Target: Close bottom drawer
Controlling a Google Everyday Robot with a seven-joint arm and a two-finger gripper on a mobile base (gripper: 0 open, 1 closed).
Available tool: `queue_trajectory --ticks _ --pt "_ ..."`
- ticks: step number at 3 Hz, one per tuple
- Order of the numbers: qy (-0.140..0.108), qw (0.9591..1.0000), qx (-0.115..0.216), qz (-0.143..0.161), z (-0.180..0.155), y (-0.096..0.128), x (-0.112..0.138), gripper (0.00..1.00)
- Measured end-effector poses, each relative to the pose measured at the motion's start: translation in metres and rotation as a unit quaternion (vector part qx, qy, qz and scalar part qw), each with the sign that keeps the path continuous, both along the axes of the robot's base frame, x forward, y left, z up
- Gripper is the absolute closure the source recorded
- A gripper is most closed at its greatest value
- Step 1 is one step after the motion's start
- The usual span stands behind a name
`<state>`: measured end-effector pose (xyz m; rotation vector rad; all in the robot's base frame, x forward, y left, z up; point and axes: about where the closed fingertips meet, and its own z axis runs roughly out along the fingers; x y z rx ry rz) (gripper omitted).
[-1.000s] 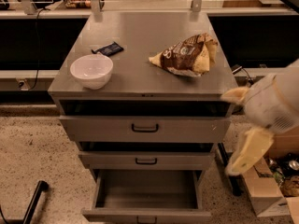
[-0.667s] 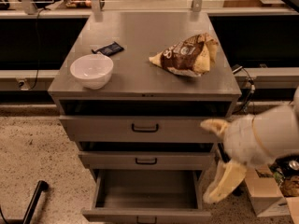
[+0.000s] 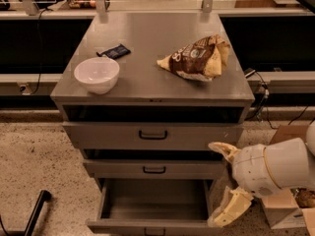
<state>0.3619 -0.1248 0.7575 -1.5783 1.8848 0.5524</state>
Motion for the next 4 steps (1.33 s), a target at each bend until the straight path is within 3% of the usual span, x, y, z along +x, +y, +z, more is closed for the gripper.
queue_trajectory --ticks 1,2,3,4 --pt "-0.012 0.9998 0.016 0.006 -0.027 -0.010 -0.002 0.00" --pt "-0.033 0.9968 0.070 -0.019 -0.090 -0.042 -0.014 0.00" --pt "-0.080 0.9896 0.113 -0.039 -0.136 -0.086 -0.022 0.00" --pt "-0.092 0.9858 0.138 -0.024 -0.164 -0.080 -0.025 0.00"
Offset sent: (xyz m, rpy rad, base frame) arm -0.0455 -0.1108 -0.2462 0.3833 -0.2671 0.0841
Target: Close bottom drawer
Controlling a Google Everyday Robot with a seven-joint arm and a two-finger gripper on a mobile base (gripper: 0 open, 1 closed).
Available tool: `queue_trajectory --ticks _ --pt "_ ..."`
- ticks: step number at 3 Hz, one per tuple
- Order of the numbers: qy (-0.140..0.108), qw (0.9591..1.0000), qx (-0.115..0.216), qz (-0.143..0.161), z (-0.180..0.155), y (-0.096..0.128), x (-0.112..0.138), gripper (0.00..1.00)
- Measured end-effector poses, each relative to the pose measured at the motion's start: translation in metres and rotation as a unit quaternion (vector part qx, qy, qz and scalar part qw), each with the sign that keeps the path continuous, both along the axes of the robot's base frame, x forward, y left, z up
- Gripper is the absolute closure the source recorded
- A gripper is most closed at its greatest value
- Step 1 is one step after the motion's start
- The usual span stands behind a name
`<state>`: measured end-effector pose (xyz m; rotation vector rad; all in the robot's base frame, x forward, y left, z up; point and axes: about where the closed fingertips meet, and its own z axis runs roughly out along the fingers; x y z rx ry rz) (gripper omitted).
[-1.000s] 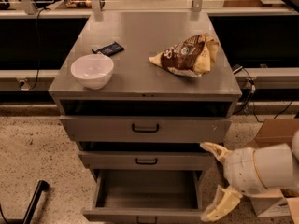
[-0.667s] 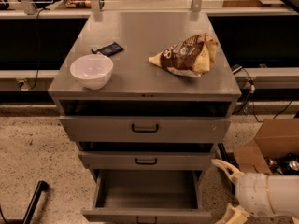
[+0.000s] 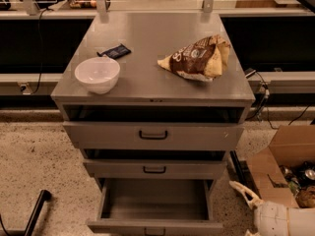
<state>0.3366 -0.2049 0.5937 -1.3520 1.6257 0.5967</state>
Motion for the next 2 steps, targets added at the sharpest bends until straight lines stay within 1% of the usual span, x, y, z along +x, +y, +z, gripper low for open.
queue_trajectory --ticks 1,2 --pt "0.000 1.0000 0.000 0.000 0.000 0.000 0.000 0.00" --pt "0.026 0.9991 0.020 0.025 -0.039 0.014 0.000 0.00"
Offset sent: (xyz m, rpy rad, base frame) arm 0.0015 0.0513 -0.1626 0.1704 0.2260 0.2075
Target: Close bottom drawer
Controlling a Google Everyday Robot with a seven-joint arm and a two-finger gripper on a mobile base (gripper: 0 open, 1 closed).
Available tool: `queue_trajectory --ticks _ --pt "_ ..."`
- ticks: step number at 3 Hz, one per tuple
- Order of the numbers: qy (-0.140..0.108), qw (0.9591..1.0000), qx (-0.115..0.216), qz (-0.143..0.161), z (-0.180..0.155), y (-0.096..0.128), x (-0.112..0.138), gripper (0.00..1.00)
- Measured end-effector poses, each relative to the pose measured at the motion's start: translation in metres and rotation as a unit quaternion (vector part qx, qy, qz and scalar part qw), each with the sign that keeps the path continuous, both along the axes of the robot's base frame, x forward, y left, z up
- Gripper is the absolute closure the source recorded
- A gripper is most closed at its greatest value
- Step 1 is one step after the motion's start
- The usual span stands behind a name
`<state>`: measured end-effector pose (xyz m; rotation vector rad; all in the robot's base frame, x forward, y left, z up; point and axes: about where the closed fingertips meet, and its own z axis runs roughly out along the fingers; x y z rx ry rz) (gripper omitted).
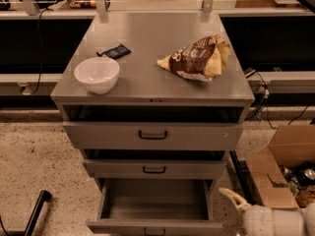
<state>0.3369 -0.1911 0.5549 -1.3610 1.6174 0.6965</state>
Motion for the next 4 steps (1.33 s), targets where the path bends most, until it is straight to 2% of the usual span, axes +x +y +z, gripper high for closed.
queue_trajectory --ticks 1,2,3,4 --pt "0.049 0.9954 0.037 0.073 -0.113 0.037 -0.023 0.00" --pt "0.093 0.9898 0.046 0.098 -0.180 0.056 -0.041 0.00" --pt "0.118 0.9853 0.062 0.107 -0.213 0.066 -0.054 0.00" --pt "0.121 0.9847 0.065 0.107 -0.216 0.068 -0.056 0.00"
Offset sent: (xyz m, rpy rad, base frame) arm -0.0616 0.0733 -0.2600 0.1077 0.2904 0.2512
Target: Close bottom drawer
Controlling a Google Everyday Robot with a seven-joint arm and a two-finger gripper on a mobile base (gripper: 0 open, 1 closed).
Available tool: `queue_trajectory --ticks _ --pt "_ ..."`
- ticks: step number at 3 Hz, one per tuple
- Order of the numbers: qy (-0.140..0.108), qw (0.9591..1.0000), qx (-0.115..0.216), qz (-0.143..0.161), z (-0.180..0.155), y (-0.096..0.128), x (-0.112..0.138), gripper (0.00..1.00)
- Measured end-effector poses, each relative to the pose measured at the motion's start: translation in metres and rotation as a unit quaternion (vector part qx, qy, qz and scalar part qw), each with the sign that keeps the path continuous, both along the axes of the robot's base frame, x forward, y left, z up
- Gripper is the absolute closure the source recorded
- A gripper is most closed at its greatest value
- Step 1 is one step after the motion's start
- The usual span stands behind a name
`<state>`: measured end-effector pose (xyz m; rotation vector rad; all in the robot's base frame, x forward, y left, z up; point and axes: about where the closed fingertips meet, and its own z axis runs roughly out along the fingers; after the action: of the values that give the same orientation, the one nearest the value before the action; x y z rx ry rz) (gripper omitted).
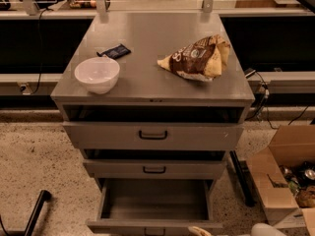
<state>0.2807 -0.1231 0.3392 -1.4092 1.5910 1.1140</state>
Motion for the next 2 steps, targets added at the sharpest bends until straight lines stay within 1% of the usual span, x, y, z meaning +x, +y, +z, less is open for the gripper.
queue_trajectory --ticks 1,2 --pt "0.011 0.9999 -0.003 0.009 -0.021 0.008 0.006 0.00" --pt "0.005 0.9999 0.012 -0.006 -0.051 0.010 0.017 0.17"
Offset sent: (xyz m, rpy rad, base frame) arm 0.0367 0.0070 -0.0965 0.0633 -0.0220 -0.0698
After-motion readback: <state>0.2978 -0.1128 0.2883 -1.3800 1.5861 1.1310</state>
